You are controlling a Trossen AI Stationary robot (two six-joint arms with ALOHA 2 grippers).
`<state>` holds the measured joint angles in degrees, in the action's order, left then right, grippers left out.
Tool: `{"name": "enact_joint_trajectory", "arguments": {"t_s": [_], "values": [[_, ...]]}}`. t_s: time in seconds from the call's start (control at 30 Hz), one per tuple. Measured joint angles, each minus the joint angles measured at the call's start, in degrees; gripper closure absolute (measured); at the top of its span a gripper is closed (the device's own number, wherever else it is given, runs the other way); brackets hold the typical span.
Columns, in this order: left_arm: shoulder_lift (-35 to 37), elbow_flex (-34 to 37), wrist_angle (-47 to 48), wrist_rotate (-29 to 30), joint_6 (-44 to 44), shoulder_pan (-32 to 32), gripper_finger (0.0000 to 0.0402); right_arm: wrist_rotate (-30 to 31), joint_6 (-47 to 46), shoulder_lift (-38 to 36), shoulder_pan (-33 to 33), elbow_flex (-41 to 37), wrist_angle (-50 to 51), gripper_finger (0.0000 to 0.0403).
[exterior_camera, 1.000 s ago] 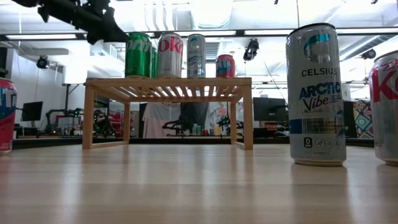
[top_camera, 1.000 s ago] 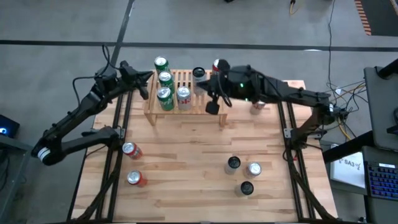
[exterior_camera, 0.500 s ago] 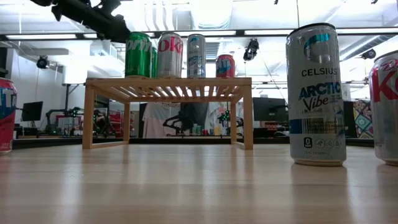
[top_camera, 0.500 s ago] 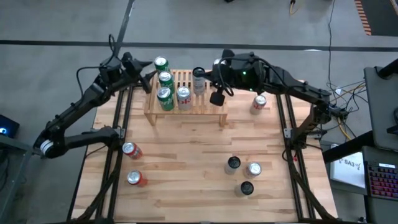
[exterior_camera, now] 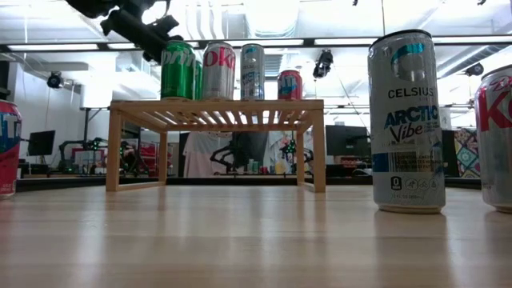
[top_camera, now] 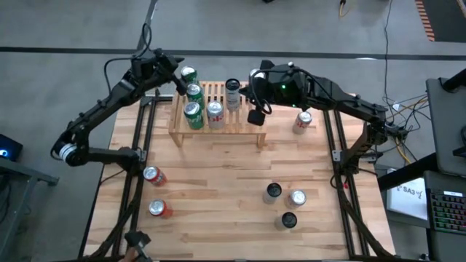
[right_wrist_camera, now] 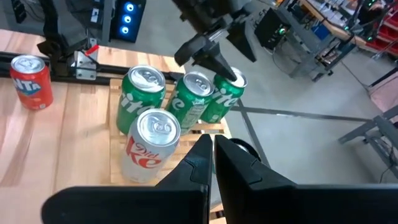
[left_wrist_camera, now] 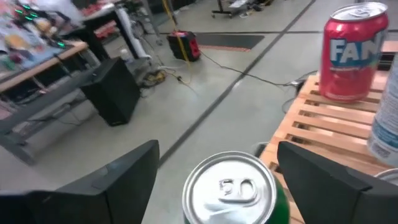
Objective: Place canned beverage on shelf
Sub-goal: Put the green soda can on the shelf
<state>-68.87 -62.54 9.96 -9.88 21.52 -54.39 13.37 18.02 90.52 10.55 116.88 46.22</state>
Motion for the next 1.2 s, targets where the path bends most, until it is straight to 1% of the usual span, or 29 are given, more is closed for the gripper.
{"name": "enact_joint_trajectory", "arguments": {"t_s": [0.1, 0.23, 0.43, 0.57, 0.87, 0.97, 1.2], "values": [[-1.61, -2.09, 2.08, -2.08, -1.39, -0.13, 0.0089, 0.04, -0.38, 0.0, 0.0, 0.0, 0.6, 0.0394], [-3.74, -5.0, 5.2, -2.11, -2.85, -0.13, 0.0091, 0.15, -0.92, 0.0, -0.02, 0.0, 1.22, 0.0394], [-5.91, -7.21, 9.92, -2.72, -2.49, -0.17, 0.0097, 0.18, -1.99, 0.02, -0.02, -0.02, 2.48, 0.0394], [-6.2, -7.44, 12.02, -2.72, -2.34, -0.26, 0.0098, 0.2, -1.99, 0.04, -0.02, -0.02, 2.97, 0.0394], [-5.66, -7.44, 13.02, -2.63, -1.49, -0.29, 0.0099, 0.2, -1.99, 0.07, -0.01, -0.02, 2.9, 0.0394], [-5.7, -7.41, 13.25, -2.54, -1.44, -0.51, 0.0111, 0.19, -1.99, 0.09, -0.02, -0.02, 2.88, 0.0394], [-5.61, -7.44, 13.03, -3.27, -1.67, -0.53, 0.0161, 0.2, -1.99, 0.11, 0.0, -0.02, 2.86, 0.0394]]}}
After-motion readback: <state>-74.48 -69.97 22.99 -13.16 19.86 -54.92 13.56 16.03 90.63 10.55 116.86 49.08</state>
